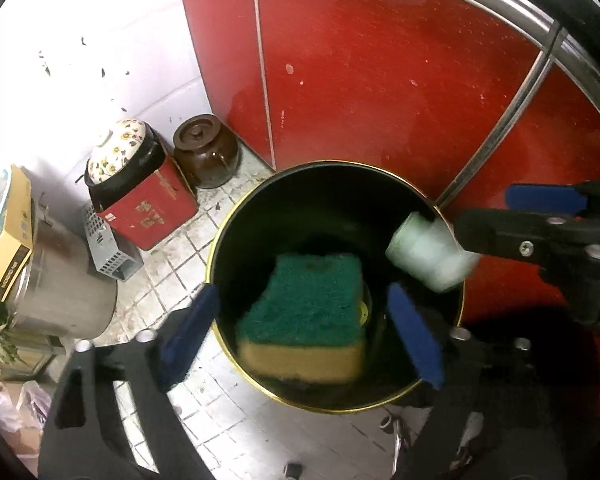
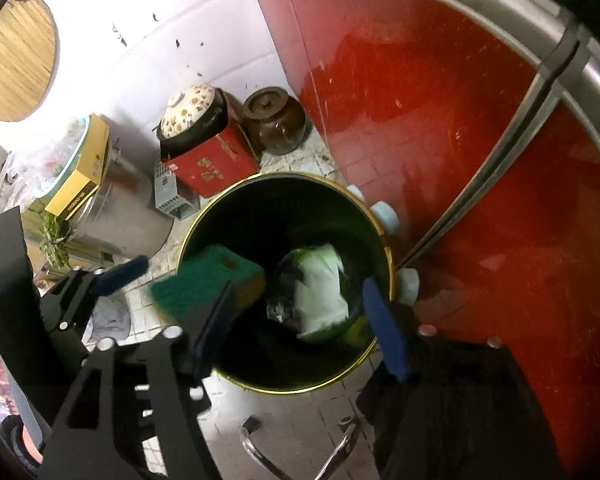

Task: Collect trash
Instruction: 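Carry the sponge and tray to the black bin and release both, then move both tools back toward the counter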

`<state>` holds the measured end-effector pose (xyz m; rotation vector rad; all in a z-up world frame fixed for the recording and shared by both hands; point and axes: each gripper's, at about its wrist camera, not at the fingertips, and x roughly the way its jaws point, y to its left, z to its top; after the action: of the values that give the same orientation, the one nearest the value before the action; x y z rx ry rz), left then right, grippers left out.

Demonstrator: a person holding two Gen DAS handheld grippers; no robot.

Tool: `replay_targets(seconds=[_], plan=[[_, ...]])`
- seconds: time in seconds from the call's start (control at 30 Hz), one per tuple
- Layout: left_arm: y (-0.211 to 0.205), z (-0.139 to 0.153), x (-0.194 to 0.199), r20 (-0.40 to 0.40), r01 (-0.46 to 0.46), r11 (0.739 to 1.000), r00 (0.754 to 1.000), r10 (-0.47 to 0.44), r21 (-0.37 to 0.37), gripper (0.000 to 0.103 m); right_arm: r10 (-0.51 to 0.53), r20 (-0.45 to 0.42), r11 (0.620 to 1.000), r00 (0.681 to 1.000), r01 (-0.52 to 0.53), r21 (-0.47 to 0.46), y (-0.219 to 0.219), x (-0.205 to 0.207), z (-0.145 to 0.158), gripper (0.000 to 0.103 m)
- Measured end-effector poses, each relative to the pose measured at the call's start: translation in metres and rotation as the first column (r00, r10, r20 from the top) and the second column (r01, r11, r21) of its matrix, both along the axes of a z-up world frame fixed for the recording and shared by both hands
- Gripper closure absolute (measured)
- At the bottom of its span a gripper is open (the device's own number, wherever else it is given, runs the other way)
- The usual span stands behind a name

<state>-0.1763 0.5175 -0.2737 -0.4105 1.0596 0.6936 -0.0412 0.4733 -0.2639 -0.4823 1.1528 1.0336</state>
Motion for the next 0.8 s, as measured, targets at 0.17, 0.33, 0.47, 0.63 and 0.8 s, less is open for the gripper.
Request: replay_targets(seconds=[0.17,0.33,0.47,0.63,0.8], plan=[[-0.005,0.009,0.002,-0.014,0.021,0.999,1.0,-0.02,0.032,0.014,-0.012,0.015,1.0,1.0,0.012,0.001,-0.007,0.0,0.007,0.036],[-0.016,0.039,-0.002,-0.025,0.024,0.994,0.999,-0.021,0.106,0.011,-0.011,0.076,0.998,0.997,0.006,0.06,-0.03,-0.012,0.048,0.029],[-0.038,0.094,-0.003,0.011,0.034,0.987,0.999,-0.036,0.16,0.009,-0.03,0.139,0.99,0.99,0.01,0.141,-0.068,-0.023,0.106,0.023],[-0.091,0.173,0.018,0.107,0.108,0.965,0.985,-0.136,0.238,0.007,-0.148,0.237,0.966,0.96,0.089,0.243,-0.149,-0.025,0.182,0.018],[-0.16,0.225,0.065,0.18,0.216,0.941,0.947,-0.268,0.261,0.007,-0.353,0.291,0.914,0.889,0.261,0.311,-0.259,0.0,0.231,0.016]])
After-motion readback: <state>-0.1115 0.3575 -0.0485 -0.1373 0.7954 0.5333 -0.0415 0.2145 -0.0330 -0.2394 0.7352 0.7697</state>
